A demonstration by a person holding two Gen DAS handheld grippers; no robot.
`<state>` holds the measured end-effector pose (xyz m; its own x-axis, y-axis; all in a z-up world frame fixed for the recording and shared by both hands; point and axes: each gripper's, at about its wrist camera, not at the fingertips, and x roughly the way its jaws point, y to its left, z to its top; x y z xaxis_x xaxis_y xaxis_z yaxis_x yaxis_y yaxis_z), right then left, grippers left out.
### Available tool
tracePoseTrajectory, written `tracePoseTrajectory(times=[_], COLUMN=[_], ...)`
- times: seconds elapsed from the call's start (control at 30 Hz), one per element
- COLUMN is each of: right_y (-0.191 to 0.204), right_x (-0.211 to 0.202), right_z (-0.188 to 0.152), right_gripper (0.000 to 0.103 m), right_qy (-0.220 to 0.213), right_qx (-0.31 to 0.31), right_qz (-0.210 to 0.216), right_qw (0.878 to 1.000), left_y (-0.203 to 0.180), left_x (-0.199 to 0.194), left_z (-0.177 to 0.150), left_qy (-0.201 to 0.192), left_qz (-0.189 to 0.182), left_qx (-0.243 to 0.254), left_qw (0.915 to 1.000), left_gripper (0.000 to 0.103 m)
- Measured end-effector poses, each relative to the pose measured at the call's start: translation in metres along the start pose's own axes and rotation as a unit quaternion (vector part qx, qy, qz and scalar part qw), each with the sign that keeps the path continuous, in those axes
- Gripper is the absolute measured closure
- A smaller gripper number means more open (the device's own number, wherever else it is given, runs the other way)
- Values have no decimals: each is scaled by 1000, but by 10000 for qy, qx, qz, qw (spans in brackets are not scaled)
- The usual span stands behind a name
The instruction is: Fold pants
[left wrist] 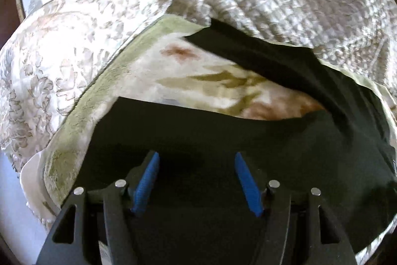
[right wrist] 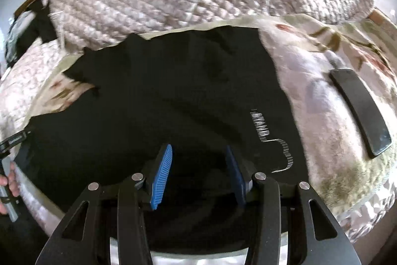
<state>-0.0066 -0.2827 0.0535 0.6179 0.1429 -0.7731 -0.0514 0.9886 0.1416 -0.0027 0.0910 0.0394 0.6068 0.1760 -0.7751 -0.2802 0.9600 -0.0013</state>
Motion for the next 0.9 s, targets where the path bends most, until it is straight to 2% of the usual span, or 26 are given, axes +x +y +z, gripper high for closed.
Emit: tracePoseTrajectory(times=[0.37,0.63,0.73,0.8,0.9], right_y=[49,50,49,49,50], right_x=[-5,4,-1,-3,-5], right_z=[-20,-32,-32,-30,-26], right_gripper=[58,58,57,52,51], right_qy=[160,479,433,401,336], right_qx=[-569,-706,-733,-714,-718], right_qz=[432,394,414,444,484], right_qw=[9973,9956,9955,9957,9957], left_y=[-50,-73,-73,-73,-75], left_x=[-30,-14,-17,-21,-27], left_z=[-20,-40,-40,-38,-33], left_qy=[4,330,302,275,177], left_qz=[-538,-564,-571,-605,-636], left_qx=[481,818,834,816,865], left_qw=[9974,9945,9944,9944,9941], left_gripper=[37,37,37,37,37])
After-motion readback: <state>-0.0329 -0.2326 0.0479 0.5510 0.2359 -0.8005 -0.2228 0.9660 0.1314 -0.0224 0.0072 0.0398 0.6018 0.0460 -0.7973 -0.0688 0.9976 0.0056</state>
